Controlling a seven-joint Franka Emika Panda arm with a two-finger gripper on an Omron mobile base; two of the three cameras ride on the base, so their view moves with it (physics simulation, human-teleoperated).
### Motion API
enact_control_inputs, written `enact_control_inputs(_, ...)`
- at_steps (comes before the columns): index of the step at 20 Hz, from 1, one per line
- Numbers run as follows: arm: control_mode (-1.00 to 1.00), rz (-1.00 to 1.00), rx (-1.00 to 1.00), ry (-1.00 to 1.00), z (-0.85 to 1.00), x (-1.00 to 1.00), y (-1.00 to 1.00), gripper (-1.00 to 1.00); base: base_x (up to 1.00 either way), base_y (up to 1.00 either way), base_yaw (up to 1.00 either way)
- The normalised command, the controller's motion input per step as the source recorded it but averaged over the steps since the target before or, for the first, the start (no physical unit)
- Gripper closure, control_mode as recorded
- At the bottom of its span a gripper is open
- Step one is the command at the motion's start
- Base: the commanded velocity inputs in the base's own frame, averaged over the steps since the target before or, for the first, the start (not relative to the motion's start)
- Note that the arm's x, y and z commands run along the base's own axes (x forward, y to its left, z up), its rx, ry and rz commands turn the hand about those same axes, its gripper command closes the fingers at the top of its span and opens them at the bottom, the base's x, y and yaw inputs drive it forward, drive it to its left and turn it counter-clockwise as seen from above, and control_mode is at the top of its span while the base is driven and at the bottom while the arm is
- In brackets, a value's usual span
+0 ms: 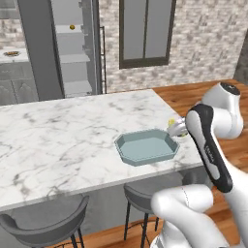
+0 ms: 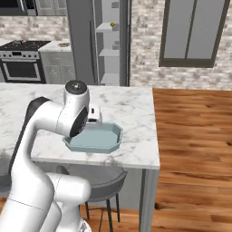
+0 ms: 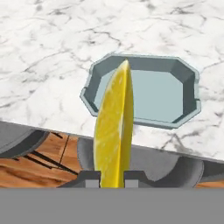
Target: Place the cold items (orange and lemon wedge) from the fridge in one tupperware on the dining counter. Place the warm items (kebab skewer and hot dog) in the stove area in another tupperware.
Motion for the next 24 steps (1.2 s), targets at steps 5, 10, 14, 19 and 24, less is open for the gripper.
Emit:
enact_control_inputs(5,-1.00,0.15,-0.26,0.18,-0.67,0.62,0.00,1.00,0.00,0.00,0.00)
enact_control_inputs(10,-1.00,0.03,-0.06,0.06,-0.44,0.41,0.00,1.00,0.00,0.00,0.00)
enact_control_inputs(14,-1.00,0.01,-0.02,0.08,-0.46,0.56,0.00,1.00,0.00,0.00,0.00)
enact_control_inputs(19,-1.00,0.04,-0.04,0.02,-0.58,0.59,0.00,1.00,0.00,0.00,0.00)
enact_control_inputs(24,-1.00,0.03,-0.01,0.01,-0.45,0.53,-0.01,1.00,0.00,0.00,0.00)
